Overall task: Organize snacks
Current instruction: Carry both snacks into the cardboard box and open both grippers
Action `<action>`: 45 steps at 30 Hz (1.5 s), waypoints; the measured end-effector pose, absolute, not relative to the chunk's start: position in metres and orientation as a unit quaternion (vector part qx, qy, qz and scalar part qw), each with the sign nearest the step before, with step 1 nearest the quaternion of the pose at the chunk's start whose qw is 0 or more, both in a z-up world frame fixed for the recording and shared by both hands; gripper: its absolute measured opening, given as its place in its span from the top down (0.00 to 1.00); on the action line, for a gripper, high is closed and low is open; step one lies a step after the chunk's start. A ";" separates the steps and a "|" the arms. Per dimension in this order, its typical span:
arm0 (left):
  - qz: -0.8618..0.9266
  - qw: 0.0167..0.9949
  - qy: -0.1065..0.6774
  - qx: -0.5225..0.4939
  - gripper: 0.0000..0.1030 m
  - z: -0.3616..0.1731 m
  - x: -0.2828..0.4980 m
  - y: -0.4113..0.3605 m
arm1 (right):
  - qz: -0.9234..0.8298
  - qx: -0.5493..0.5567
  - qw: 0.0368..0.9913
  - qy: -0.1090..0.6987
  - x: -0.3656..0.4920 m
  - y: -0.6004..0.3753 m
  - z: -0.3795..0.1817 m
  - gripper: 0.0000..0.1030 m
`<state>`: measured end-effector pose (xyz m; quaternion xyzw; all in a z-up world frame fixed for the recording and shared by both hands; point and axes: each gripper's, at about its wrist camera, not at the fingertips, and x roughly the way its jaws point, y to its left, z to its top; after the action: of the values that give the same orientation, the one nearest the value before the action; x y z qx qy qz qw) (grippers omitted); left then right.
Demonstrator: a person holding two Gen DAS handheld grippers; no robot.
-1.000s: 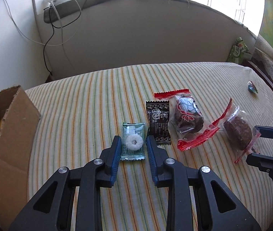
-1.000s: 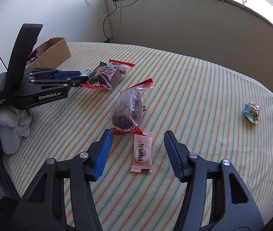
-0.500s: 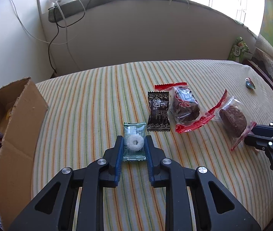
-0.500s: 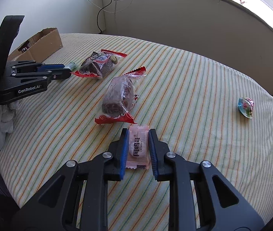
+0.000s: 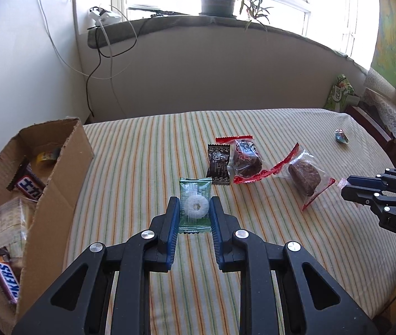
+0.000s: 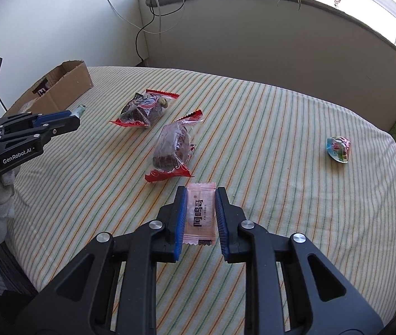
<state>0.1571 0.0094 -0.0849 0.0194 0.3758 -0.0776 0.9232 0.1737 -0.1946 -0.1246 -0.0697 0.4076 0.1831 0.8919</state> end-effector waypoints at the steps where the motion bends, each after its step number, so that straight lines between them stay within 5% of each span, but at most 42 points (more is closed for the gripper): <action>1: -0.075 0.926 0.370 0.020 0.80 -0.082 0.151 0.010 | 0.185 -0.069 0.893 0.404 0.172 -0.193 -0.121 0.80; 18: -0.030 0.954 0.298 0.008 0.80 -0.034 0.100 0.062 | 0.250 -0.089 0.904 0.336 0.168 -0.115 -0.052 0.80; 45: 0.068 0.956 0.284 -0.014 0.80 -0.030 0.091 0.164 | 0.367 -0.111 0.871 0.307 0.225 0.072 -0.027 0.80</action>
<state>0.0912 0.1639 -0.0300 -0.0143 0.2837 0.0678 0.9564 0.2254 0.0722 -0.0273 -0.1110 0.3071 0.3665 0.8712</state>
